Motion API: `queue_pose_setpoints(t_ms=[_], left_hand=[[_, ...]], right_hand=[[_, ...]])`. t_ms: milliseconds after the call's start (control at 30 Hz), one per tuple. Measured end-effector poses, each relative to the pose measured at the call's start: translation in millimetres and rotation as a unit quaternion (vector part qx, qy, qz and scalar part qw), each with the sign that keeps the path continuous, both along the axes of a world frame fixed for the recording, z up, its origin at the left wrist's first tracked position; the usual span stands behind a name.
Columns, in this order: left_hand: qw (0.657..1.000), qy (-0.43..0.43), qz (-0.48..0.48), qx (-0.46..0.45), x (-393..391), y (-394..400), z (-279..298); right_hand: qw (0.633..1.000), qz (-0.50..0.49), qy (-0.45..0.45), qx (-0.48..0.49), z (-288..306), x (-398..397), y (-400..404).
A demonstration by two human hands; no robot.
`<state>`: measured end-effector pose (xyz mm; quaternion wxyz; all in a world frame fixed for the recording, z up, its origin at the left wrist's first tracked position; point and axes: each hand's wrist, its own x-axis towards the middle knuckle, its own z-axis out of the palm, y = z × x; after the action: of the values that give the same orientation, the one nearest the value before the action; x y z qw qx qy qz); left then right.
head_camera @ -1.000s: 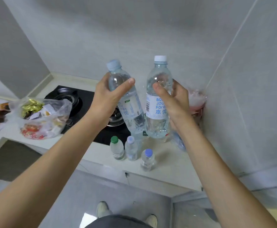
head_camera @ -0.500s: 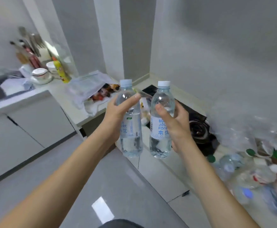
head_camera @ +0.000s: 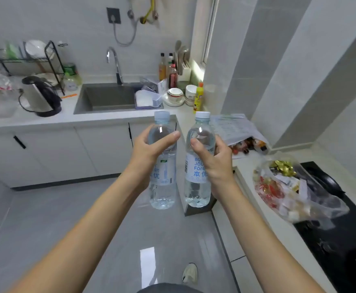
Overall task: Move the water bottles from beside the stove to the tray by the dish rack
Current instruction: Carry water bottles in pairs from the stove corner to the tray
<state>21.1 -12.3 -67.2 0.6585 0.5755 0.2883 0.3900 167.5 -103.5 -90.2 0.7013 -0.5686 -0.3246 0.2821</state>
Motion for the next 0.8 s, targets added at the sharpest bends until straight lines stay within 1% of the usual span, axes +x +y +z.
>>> queue_pose_setpoints(t_ms=[100, 233, 433, 600, 700, 800], left_hand=[[0.998, 0.016, 0.068, 0.009, -36, 49, -5], [0.988, 0.028, 0.150, -0.002, -72, 112, -10], [0.963, 0.059, 0.262, 0.002, -114, 210, -5], [0.926, 0.059, 0.374, -0.007, -160, 272, -2], [0.897, 0.050, 0.438, -0.023, -200, 297, -9], [0.880, 0.069, 0.470, -0.027, -246, 322, -16]], right_hand=[[0.998, 0.060, 0.005, -0.005, -6, -25, 69], [0.988, 0.156, 0.015, 0.003, -18, -51, 160], [0.966, 0.259, 0.023, -0.014, -28, -84, 298], [0.937, 0.346, 0.036, -0.021, -27, -126, 399], [0.918, 0.395, 0.039, -0.022, -28, -169, 450], [0.897, 0.439, 0.027, -0.028, -34, -223, 497]])
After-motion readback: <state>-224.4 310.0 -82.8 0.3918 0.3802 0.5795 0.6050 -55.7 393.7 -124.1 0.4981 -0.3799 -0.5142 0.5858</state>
